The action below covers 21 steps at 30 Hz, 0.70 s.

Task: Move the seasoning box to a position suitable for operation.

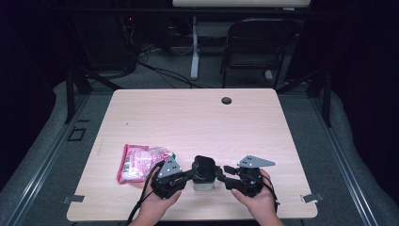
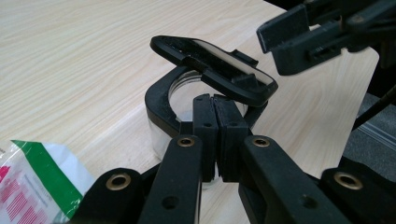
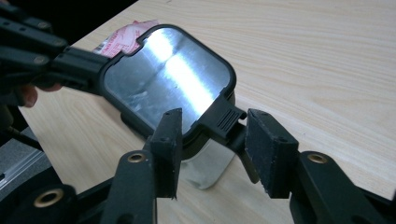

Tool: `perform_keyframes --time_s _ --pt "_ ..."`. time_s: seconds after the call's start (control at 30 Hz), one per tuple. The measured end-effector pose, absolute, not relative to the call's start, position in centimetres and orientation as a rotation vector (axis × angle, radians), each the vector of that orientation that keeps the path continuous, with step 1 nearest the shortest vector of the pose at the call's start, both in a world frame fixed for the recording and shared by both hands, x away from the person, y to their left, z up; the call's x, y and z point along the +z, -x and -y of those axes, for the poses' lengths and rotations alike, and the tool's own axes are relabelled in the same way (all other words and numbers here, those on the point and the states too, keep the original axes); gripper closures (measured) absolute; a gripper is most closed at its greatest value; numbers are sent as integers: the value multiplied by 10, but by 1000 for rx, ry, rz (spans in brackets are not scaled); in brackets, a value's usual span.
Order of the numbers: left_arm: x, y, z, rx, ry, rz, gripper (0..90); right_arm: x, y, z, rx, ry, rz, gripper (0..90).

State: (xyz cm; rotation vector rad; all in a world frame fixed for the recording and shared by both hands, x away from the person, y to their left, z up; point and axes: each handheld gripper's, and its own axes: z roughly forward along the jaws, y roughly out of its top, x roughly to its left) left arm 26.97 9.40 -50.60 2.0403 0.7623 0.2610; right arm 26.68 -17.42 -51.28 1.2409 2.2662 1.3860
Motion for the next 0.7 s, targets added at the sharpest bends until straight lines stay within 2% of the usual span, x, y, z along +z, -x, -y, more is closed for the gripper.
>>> perform_keyframes --time_s 0.07,0.37,0.7 --pt "-504 -269 -91 261 -2039 -759 882 -514 -261 174 1435 -1199 -2243 498" --pt "-495 -272 -86 269 -2052 -734 880 -516 -253 165 1423 -1055 -2254 426" --pt "-490 -272 -82 264 -2055 -728 880 -518 -251 153 1325 -982 -2247 421"
